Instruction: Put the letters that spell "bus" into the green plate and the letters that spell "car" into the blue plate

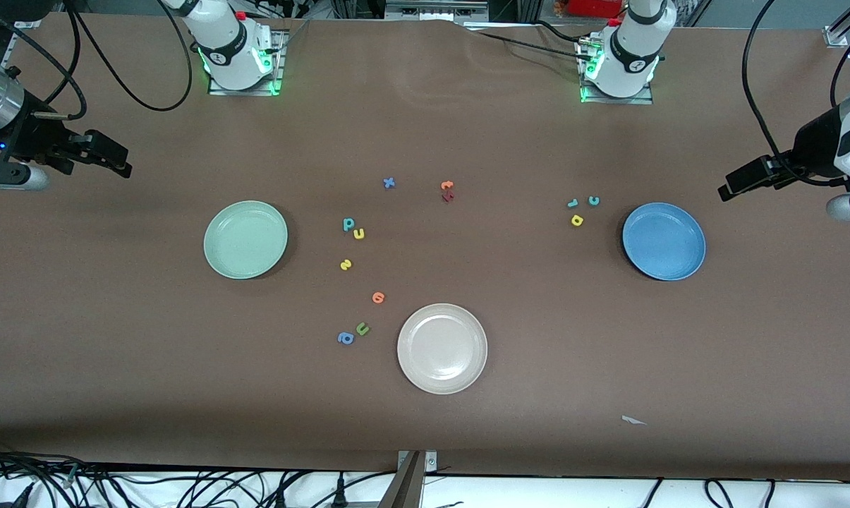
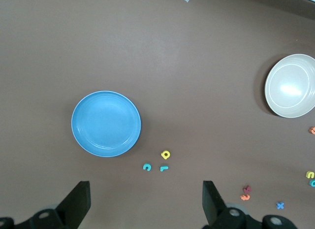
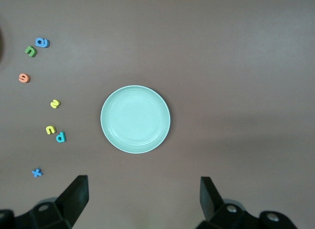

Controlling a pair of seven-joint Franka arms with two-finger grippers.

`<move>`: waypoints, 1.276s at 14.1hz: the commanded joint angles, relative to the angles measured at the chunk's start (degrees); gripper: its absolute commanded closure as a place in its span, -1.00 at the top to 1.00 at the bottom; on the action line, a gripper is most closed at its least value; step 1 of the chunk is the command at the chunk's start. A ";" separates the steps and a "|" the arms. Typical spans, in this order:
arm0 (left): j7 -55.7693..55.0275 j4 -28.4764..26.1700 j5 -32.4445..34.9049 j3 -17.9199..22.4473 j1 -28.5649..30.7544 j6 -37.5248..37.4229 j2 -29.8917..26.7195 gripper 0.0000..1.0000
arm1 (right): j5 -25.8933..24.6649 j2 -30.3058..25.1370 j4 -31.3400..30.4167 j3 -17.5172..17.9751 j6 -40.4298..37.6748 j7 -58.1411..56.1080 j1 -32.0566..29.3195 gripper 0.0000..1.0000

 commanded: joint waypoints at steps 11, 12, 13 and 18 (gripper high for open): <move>1.74 0.78 -0.55 0.77 -1.15 0.21 3.00 0.99 | 0.80 -1.76 -1.45 -0.02 0.01 0.67 0.18 1.00; 1.74 0.52 -0.55 0.77 -1.15 0.21 2.91 0.99 | 0.80 -1.76 -1.45 -0.02 -0.08 0.67 0.18 1.00; 1.74 0.43 -0.55 0.77 -1.15 0.12 3.00 0.99 | 0.80 -1.76 -1.53 -0.02 -0.08 0.67 0.18 1.00; 1.74 -0.10 0.59 0.77 -1.15 -0.41 2.91 1.00 | 0.89 -1.59 -1.53 -0.38 -0.08 0.67 0.18 1.00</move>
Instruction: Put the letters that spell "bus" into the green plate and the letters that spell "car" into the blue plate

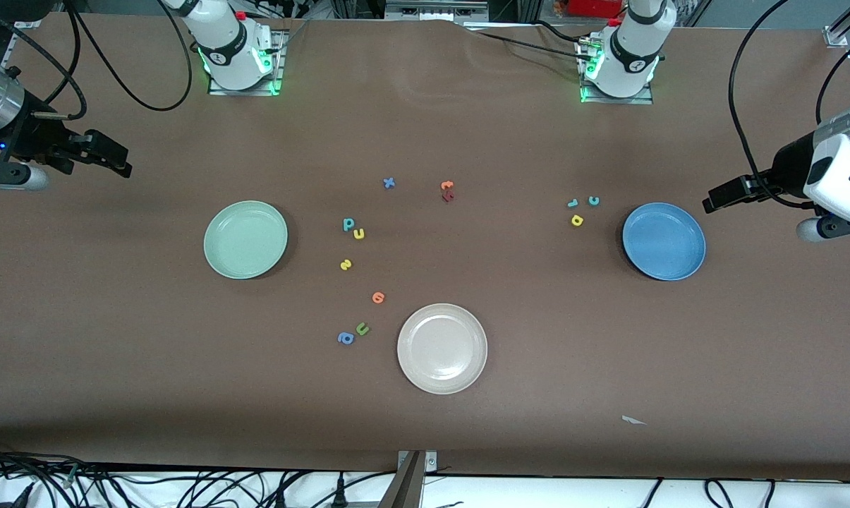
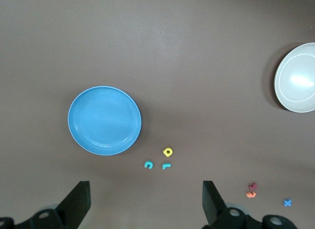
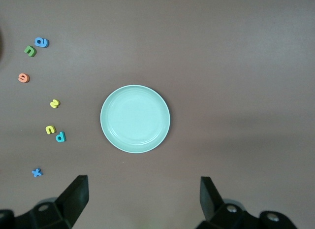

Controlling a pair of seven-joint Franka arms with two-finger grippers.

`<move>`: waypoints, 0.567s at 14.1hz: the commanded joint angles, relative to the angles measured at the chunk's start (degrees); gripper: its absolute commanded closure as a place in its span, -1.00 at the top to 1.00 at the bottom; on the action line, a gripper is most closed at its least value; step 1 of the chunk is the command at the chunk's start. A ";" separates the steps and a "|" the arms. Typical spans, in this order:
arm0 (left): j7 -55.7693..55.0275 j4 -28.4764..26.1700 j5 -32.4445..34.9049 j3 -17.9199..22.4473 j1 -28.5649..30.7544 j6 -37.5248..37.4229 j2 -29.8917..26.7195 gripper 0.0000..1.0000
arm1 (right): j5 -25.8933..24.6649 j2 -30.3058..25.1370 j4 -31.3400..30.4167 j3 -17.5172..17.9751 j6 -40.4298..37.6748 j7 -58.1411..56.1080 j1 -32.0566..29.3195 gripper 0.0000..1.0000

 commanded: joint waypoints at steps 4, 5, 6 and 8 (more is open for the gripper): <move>1.23 -0.06 0.55 0.63 -0.63 -0.26 0.71 1.00 | 0.89 -1.54 -1.42 -0.33 -0.04 0.61 0.18 1.00; 1.23 -0.06 0.55 0.63 -0.63 -0.26 0.71 0.99 | 0.89 -1.54 -1.42 -0.33 -0.04 0.61 0.18 1.00; 1.23 -0.06 0.55 0.63 -0.63 -0.26 0.71 0.99 | 0.89 -1.54 -1.42 -0.33 -0.04 0.61 0.18 1.00; 1.23 0.03 0.55 0.63 -0.63 -0.26 0.71 1.00 | 0.89 -1.54 -1.42 -0.33 -0.13 0.61 0.18 1.00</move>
